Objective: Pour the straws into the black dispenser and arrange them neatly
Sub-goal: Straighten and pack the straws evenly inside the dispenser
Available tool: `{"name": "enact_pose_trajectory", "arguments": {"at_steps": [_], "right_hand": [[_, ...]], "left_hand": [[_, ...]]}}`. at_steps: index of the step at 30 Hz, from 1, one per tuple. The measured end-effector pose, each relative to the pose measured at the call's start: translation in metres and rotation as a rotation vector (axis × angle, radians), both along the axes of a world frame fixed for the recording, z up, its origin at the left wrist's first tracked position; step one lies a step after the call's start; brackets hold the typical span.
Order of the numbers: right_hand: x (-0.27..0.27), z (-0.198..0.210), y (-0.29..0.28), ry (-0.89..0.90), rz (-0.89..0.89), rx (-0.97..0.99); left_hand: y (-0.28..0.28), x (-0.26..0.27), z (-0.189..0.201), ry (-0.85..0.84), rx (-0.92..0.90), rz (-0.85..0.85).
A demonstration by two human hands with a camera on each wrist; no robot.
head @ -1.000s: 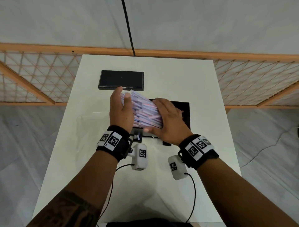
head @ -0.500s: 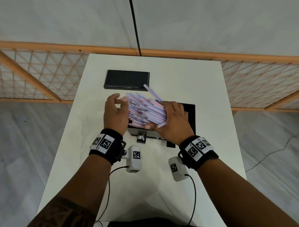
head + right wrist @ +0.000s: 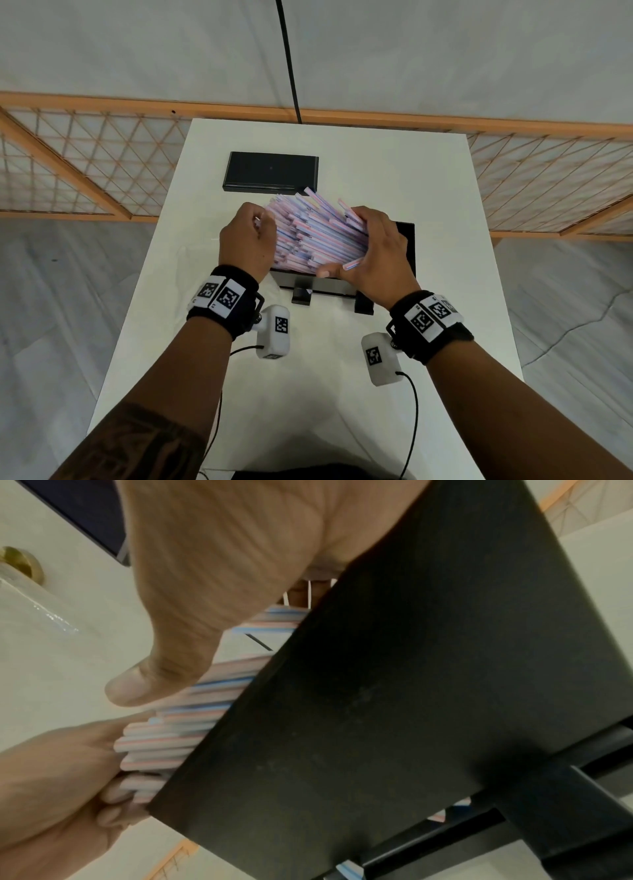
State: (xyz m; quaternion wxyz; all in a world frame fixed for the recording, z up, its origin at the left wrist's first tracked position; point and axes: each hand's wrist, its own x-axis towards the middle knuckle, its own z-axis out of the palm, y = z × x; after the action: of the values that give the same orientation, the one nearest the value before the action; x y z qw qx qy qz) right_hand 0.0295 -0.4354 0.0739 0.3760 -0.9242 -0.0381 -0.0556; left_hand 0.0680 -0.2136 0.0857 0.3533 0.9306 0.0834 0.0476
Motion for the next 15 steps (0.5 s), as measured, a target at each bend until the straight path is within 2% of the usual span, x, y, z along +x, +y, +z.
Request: {"name": "enact_pose_trajectory", "arguments": {"at_steps": [6,12,15], "right_hand": [[-0.006,0.002,-0.014,0.016,-0.030,0.091],[-0.008,0.006,-0.011,0.026,-0.028,0.072],[-0.008,0.006,-0.012,0.016,-0.040,0.099]], "left_hand": [[0.019,-0.006,0.013,-0.180,-0.036,0.031],[0.026,0.004,0.035,-0.299,-0.036,-0.029],[0.034,0.010,0.055,-0.391,0.028,-0.060]]}}
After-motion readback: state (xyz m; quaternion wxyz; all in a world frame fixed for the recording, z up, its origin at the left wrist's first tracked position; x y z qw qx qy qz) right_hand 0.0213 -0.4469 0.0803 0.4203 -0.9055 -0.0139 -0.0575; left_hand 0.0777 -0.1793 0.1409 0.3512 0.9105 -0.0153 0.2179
